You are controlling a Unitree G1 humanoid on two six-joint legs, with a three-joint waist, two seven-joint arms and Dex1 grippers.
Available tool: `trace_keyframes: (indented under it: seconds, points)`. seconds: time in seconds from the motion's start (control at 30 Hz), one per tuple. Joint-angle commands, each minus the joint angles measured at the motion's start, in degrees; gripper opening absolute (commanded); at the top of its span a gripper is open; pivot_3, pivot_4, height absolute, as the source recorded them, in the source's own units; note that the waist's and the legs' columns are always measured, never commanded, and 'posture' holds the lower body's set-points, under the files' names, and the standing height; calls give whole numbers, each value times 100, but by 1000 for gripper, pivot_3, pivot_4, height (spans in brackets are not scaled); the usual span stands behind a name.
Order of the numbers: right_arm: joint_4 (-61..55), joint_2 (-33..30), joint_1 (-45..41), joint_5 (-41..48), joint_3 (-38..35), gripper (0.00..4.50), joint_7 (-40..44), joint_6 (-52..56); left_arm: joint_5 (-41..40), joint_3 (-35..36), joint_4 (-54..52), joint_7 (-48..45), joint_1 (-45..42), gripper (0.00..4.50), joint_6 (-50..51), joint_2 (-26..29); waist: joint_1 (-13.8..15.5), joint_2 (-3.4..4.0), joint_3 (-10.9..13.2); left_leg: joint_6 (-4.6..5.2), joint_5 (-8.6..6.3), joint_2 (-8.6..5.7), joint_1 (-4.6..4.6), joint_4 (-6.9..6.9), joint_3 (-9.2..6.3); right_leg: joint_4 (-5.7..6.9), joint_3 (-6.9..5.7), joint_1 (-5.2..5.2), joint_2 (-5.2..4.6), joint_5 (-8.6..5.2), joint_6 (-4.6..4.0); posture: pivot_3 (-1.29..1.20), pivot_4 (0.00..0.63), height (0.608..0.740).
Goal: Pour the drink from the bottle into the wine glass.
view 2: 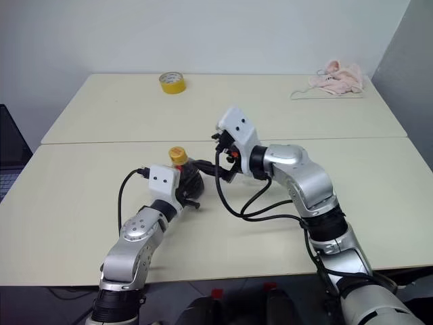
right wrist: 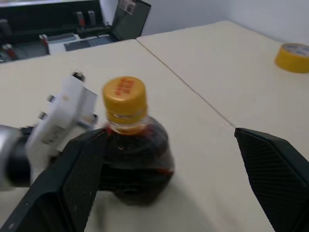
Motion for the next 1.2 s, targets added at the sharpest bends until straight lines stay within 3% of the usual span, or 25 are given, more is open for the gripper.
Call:
trace_keyframes:
  seconds: [0.03, 0.27, 0.6, 0.93, 1.1, 1.2]
  points:
    - [-125, 254, -219, 77, 76, 4500, -200, 71, -37, 11, -258, -18, -53, 770, -128, 5, 2, 0, 0, 0, 0, 0, 0, 0, -1, 0, -1, 1, 0, 0, 0, 0, 150, 740]
    - [585, 697, -465, -253, 254, 4500, -581, -313, -37, 6, -242, -26, -67, 770, -136, 10, 2, 0, 0, 0, 0, -4, 0, 2, -1, 0, -1, 1, -2, 0, 0, 0, 150, 740]
    - [768, 805, -480, -344, 246, 4500, -588, -482, -32, -7, -242, -15, -78, 770, -124, -2, -3, 0, 0, 0, 0, -3, 0, 2, 0, 0, -1, 0, -2, 0, 0, 0, 150, 740]
    - [430, 659, -363, -274, 361, 1259, -299, -554, -33, 0, -245, 4, -86, 770, -102, -9, -3, 0, 0, 0, 0, -3, 0, 2, -1, 0, -1, 0, -2, 0, 0, 0, 150, 740]
    - [440, 492, -332, -293, 464, 1246, 127, -1039, -34, 7, -276, 13, -62, 764, -82, 7, -2, 0, 0, 0, 0, -4, 0, 2, 0, 0, 0, 1, -2, 0, 0, 0, 150, 740]
    - [840, 390, -402, -359, 570, 1246, 747, -2075, -47, 9, -313, 8, -26, 763, -81, 31, -3, 0, 0, 0, 0, -3, 0, 2, 0, -1, -1, 0, -2, 0, 0, 0, 150, 740]
